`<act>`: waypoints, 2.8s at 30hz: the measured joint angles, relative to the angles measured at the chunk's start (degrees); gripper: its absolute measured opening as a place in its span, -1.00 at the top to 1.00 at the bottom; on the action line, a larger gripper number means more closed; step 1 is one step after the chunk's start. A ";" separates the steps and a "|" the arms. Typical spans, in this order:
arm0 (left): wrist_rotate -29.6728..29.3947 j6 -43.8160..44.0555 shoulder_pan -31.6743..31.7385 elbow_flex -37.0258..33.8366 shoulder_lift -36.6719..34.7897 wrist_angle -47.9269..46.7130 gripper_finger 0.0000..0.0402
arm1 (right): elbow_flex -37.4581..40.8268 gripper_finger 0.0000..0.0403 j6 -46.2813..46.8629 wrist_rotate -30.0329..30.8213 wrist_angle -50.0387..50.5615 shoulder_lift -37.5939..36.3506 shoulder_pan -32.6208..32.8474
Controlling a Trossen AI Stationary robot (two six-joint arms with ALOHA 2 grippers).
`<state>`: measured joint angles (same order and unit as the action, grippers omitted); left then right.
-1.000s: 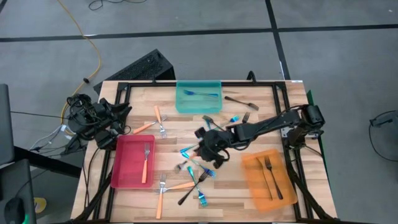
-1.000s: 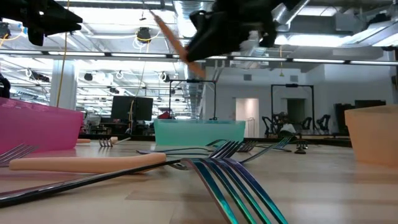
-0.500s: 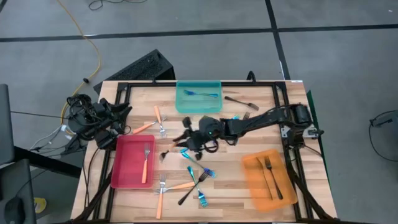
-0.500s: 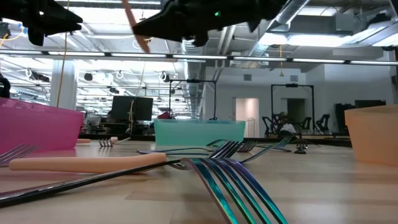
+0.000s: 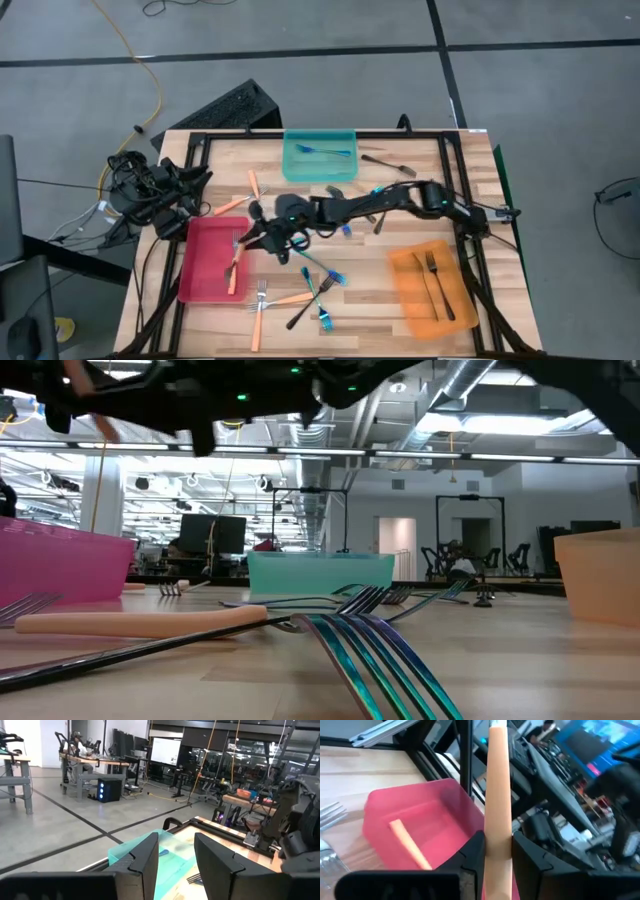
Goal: Sort silverware by color (type)
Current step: Put the orange fork into the red bin
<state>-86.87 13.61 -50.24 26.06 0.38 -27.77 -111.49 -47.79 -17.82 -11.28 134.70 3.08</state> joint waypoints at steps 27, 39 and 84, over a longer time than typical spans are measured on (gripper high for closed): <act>0.83 0.04 -0.01 0.00 0.00 -0.24 0.44 | -22.79 0.49 0.75 -5.99 11.64 15.43 -3.62; 0.71 0.07 -0.02 0.00 0.00 -0.23 0.44 | -22.70 0.49 -14.79 5.82 14.26 19.18 -1.30; 0.75 0.16 -0.02 0.00 0.00 -0.22 0.44 | -22.86 0.39 -36.31 11.58 18.97 19.29 -0.92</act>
<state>-86.13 13.76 -50.26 26.06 0.38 -27.99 -134.34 -84.09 -6.24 7.69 153.99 2.16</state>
